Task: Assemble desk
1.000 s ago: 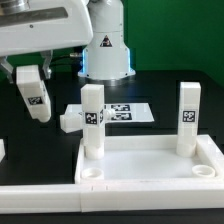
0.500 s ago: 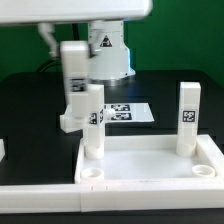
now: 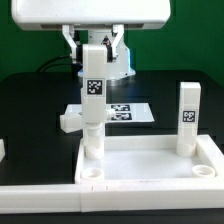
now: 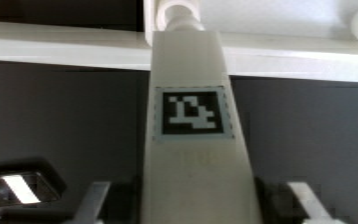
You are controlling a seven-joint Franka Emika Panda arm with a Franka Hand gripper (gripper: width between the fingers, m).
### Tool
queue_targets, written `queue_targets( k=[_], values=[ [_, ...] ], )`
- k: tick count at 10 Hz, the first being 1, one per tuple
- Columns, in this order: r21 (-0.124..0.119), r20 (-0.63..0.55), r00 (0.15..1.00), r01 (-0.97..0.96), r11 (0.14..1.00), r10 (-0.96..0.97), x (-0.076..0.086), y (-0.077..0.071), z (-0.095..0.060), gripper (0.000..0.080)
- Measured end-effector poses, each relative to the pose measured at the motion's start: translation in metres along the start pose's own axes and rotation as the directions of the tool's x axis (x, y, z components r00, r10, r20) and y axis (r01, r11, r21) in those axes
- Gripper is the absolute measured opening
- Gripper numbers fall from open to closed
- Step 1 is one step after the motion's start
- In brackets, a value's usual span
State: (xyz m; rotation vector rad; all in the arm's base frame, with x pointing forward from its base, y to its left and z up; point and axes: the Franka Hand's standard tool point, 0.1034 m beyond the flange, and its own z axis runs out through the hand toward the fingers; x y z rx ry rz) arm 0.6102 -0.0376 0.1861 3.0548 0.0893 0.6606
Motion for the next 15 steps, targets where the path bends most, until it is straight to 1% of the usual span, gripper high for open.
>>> queue_targets(
  k=[1,2,3,4,5,6,8,9,10,11,12,14,15],
  values=[
    [0.016,0.002,0.998,-0.064,0.998,0.064,0.002,-0.021,0.002,0.0285],
    [0.043,0.005,0.993,-0.114,0.993,0.114,0.007,-0.057,0.006,0.0285],
    [0.064,0.014,0.984,-0.176,0.982,0.175,0.015,-0.091,0.01,0.0285],
    [0.073,0.011,0.984,-0.178,0.981,0.177,0.018,-0.112,0.01,0.0285],
    [0.065,0.018,0.984,-0.178,0.982,0.177,0.009,-0.111,0.011,0.0285],
    [0.061,0.022,0.984,-0.177,0.982,0.176,0.008,-0.107,0.012,0.0285],
    [0.061,0.023,0.984,-0.176,0.982,0.175,0.007,-0.108,0.013,0.0285],
    [0.057,0.023,0.988,-0.154,0.986,0.153,0.008,-0.113,0.016,0.0285],
    [0.053,0.021,0.996,-0.085,0.995,0.084,0.011,-0.129,0.022,0.0285],
    [0.055,0.012,0.998,-0.066,0.996,0.066,0.02,-0.136,0.027,0.0285],
    [0.056,0.009,0.997,-0.072,0.996,0.071,0.022,-0.137,0.031,0.0285],
    [0.056,0.017,0.997,-0.082,0.995,0.082,0.019,-0.137,0.035,0.0285],
    [0.056,0.024,0.996,-0.084,0.995,0.082,0.015,-0.139,0.04,0.0285]
  ],
)
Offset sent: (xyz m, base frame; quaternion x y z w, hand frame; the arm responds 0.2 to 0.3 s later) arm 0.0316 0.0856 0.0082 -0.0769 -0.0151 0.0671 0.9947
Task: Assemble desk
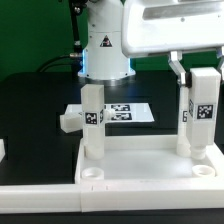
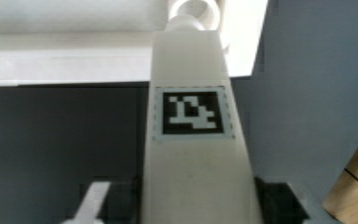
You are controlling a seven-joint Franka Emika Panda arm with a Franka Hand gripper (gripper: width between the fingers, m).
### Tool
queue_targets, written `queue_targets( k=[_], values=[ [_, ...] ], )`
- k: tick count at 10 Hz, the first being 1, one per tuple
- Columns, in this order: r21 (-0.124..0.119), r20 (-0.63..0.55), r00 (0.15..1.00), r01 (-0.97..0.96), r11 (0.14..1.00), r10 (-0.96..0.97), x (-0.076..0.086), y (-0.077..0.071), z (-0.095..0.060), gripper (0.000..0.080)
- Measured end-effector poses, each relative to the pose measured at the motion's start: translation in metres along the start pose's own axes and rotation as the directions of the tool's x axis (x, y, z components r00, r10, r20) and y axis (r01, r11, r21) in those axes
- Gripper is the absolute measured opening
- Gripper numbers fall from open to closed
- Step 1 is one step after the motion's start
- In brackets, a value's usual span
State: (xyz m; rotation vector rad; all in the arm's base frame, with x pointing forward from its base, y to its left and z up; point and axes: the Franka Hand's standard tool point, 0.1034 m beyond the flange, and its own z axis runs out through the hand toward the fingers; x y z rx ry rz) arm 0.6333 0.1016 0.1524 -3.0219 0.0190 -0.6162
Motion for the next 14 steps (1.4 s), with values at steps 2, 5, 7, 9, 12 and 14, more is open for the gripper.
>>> queue_targets(
  k=[2,5,7,9,12,14],
  values=[
    [0.001,0.002,1.0,0.008,1.0,-0.008,-0.005,-0.005,0.008,0.0285],
    [0.001,-0.004,1.0,0.019,1.0,-0.019,-0.01,-0.01,0.016,0.0285],
    [0.002,-0.016,1.0,0.021,1.0,-0.021,-0.008,-0.011,0.017,0.0285],
    [0.002,-0.034,0.999,0.025,1.0,-0.025,-0.006,-0.01,0.018,0.0285],
    [-0.001,-0.033,0.999,0.03,1.0,-0.03,-0.008,-0.008,0.022,0.0285],
    [-0.003,-0.026,0.999,0.03,1.0,-0.03,-0.011,-0.008,0.026,0.0285]
  ],
)
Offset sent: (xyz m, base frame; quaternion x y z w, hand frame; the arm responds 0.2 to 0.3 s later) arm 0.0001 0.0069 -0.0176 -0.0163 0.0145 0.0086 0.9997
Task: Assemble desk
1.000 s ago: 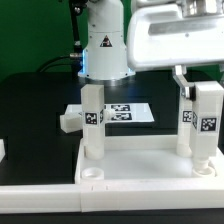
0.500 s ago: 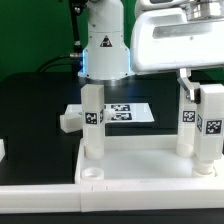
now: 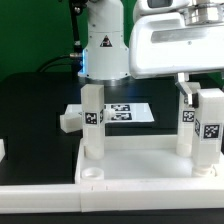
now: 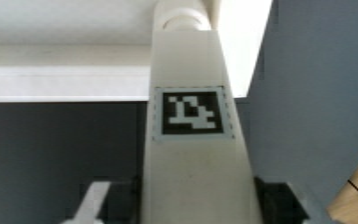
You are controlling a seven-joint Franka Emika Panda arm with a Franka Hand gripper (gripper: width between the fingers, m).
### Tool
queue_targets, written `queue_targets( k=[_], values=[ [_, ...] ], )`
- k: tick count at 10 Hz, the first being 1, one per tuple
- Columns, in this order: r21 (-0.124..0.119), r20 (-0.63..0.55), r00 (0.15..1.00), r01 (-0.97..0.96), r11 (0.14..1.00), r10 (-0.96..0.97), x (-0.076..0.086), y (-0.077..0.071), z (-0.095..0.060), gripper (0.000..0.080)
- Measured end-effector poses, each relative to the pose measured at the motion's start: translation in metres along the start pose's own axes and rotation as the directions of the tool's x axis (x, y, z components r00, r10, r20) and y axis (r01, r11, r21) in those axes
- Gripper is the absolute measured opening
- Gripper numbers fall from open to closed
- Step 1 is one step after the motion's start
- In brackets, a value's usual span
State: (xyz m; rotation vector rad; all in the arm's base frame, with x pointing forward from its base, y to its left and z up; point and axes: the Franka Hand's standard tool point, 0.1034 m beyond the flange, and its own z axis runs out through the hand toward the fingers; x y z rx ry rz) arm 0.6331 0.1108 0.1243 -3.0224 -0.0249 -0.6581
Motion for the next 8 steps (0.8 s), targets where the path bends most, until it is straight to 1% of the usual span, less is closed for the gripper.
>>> queue_targets(
  k=[1,5,7,8],
  values=[
    [-0.002,0.008,1.0,0.003,1.0,-0.003,-0.004,-0.0001,0.0044,0.0285],
    [0.0,-0.028,1.0,0.002,1.0,-0.002,-0.0013,-0.0006,0.0057,0.0285],
    [-0.002,0.009,1.0,0.001,1.0,-0.001,-0.0027,-0.0006,0.0066,0.0291],
    [-0.001,0.007,1.0,0.0,1.0,0.0,-0.0015,-0.0007,0.0063,0.0509]
  ],
)
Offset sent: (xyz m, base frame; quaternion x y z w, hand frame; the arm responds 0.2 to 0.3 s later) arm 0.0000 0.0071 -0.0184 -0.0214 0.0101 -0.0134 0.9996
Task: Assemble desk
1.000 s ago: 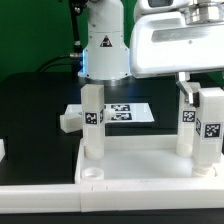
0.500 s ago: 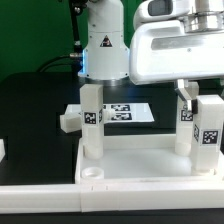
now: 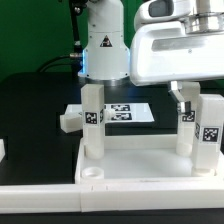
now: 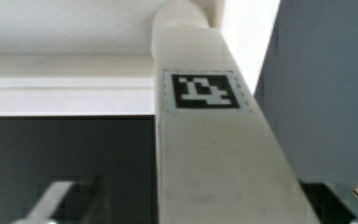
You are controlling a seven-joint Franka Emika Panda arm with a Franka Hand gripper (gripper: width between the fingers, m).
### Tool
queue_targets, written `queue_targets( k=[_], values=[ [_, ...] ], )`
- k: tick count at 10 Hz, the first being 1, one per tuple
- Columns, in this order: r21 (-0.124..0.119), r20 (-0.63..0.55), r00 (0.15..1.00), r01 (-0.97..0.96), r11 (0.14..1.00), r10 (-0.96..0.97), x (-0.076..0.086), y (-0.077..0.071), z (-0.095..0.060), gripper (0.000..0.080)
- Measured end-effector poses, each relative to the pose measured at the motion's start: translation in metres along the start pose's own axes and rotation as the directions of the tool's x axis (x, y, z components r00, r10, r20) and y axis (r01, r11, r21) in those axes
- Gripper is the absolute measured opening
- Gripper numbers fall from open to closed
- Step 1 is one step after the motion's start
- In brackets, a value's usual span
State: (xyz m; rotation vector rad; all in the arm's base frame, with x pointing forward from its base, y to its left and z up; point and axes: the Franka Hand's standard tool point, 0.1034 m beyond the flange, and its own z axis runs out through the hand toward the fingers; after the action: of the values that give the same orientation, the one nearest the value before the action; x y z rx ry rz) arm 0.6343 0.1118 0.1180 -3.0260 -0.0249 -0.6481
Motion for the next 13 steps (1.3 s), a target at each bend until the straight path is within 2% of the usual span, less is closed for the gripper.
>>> queue_targets(
  k=[1,3,5,6,8,9,10,11,12,13],
  values=[
    [0.003,0.022,0.999,-0.039,0.999,0.039,0.007,0.002,-0.003,0.0618],
    [-0.002,0.197,0.977,-0.085,0.996,0.084,0.012,0.008,-0.003,0.064],
    [-0.021,0.329,0.937,-0.118,0.993,0.118,0.0,0.004,0.003,0.0648],
    [-0.032,0.422,0.898,-0.12,0.992,0.122,-0.003,0.004,0.001,0.0649],
    [-0.043,0.421,0.895,-0.146,0.988,0.15,0.001,0.005,0.001,0.0646],
    [-0.047,0.421,0.893,-0.154,0.987,0.159,0.001,0.005,0.001,0.0544],
    [-0.06,0.419,0.888,-0.183,0.981,0.191,0.001,0.005,0.001,0.0364],
    [-0.089,0.414,0.872,-0.245,0.965,0.26,0.001,0.004,0.001,0.0364],
    [-0.109,0.41,0.859,-0.289,0.951,0.308,0.001,0.004,0.001,0.0284],
    [-0.143,0.399,0.832,-0.359,0.922,0.386,0.001,0.003,0.001,0.0284]
  ],
)
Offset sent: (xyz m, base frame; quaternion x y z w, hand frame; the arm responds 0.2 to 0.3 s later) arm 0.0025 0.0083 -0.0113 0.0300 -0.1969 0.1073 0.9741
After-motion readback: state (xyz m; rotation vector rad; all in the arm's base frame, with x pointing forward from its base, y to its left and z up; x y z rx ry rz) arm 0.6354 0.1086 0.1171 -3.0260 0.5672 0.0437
